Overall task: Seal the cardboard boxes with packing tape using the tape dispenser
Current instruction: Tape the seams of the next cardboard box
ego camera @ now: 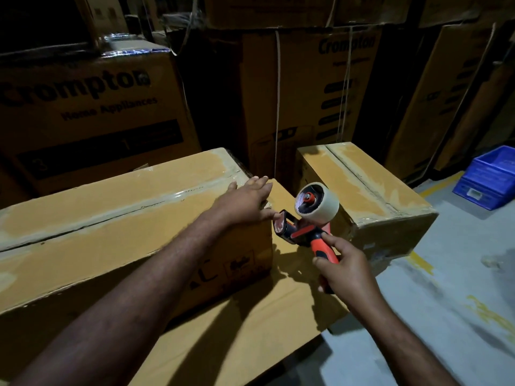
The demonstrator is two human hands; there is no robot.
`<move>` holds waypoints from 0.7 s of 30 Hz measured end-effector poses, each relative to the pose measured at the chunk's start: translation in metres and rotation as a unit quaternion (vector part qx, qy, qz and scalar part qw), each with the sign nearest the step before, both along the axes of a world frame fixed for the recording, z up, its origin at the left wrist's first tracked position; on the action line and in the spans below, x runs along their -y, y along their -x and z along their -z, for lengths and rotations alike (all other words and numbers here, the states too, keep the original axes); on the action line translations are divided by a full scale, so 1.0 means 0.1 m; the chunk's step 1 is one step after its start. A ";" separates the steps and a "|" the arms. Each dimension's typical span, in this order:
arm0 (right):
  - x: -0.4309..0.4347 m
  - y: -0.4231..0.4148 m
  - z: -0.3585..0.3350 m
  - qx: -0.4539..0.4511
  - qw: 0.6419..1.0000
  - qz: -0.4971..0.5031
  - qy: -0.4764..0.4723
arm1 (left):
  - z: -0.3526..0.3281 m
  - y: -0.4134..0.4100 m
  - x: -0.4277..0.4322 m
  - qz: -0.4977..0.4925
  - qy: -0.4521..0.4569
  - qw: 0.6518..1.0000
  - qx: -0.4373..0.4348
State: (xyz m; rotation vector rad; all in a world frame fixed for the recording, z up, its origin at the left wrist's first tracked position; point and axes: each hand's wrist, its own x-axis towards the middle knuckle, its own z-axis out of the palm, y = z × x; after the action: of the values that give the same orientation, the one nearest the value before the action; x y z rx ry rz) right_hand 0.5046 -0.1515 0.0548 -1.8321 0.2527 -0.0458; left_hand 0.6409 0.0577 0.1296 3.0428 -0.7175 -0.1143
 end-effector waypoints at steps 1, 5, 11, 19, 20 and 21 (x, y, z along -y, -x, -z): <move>-0.04 -0.05 0.01 -0.003 1.000 -0.002 -0.023 | -0.01 0.02 -0.04 0.004 0.002 1.000 0.000; -0.19 -0.25 0.11 -0.015 0.991 -0.021 -0.131 | -0.06 0.16 -0.30 0.001 0.024 1.000 -0.012; -0.61 -0.55 0.48 -0.057 0.983 -0.051 -0.169 | 0.08 0.42 -0.91 -0.072 0.142 0.986 -0.048; -1.17 -0.69 0.88 -0.094 0.960 -0.068 -0.255 | 0.01 0.55 -0.91 -0.126 0.072 0.989 -0.030; -1.19 -0.69 0.90 -0.097 0.958 -0.066 -0.261 | 0.01 0.54 -0.93 -0.120 0.070 0.990 -0.033; -1.21 -0.69 0.92 -0.098 0.957 -0.066 -0.266 | 0.02 0.52 -0.95 -0.114 0.067 0.991 -0.034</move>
State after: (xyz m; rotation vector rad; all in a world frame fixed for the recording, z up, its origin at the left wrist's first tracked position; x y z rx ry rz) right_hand 0.5739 -0.0308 -0.0373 -1.3095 0.2527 0.2753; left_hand 0.5885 0.1527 0.1279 2.9493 -0.3547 -0.1595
